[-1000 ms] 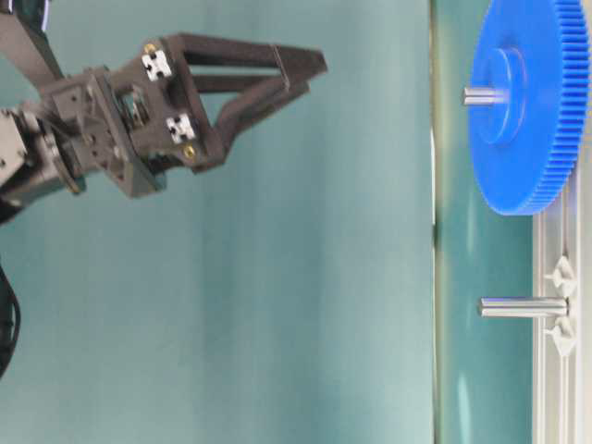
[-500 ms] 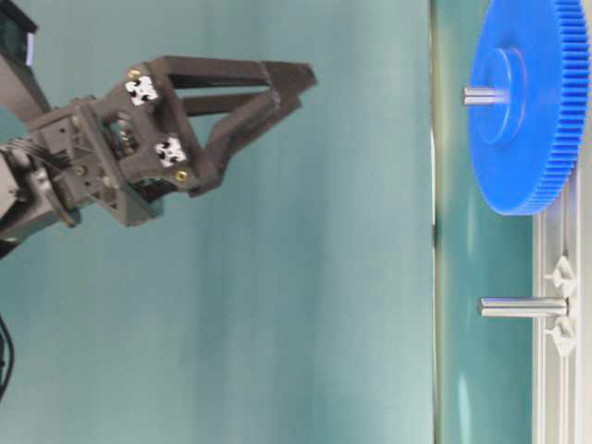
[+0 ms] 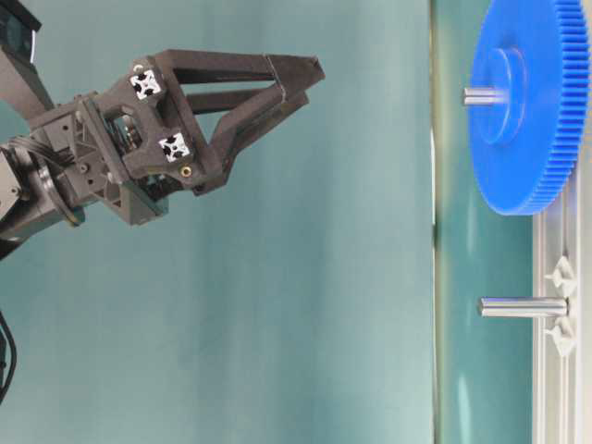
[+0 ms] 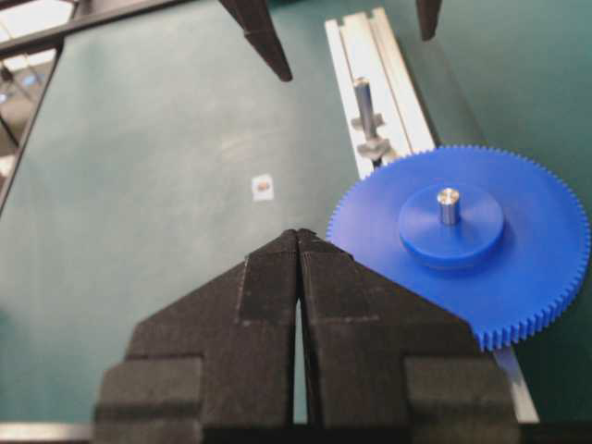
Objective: Insert the large gear onto the shaft.
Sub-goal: 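Withdraw the open left gripper away from the gear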
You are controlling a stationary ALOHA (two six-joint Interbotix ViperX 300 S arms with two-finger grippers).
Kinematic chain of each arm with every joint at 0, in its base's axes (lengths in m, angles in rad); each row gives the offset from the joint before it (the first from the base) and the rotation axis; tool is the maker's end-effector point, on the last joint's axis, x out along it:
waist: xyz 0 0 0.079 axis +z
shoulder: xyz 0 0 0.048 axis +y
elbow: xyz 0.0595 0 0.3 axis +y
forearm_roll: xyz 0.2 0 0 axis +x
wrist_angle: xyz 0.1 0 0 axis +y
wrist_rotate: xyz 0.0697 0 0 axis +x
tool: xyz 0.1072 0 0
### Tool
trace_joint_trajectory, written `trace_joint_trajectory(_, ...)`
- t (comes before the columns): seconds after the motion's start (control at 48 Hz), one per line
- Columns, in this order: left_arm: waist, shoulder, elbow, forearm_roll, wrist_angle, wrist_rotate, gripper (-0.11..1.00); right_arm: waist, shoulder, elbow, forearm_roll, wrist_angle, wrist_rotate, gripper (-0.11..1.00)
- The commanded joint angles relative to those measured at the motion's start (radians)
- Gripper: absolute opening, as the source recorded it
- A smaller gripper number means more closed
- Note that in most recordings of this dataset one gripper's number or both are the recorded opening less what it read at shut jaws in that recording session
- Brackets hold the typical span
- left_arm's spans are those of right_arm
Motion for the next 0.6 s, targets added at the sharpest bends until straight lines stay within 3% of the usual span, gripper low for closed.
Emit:
trace_joint_trajectory(0.0, -0.003, -0.043, -0.011, 0.002, -0.011, -0.003, 0.89, -0.003, 0.009, -0.009, 0.000, -0.005, 0.012, 0.01)
trace_joint_trajectory(0.583, -0.005, -0.038, -0.009, 0.002, -0.011, -0.017, 0.89, -0.003, 0.008, -0.009, 0.000, -0.005, 0.011, 0.01)
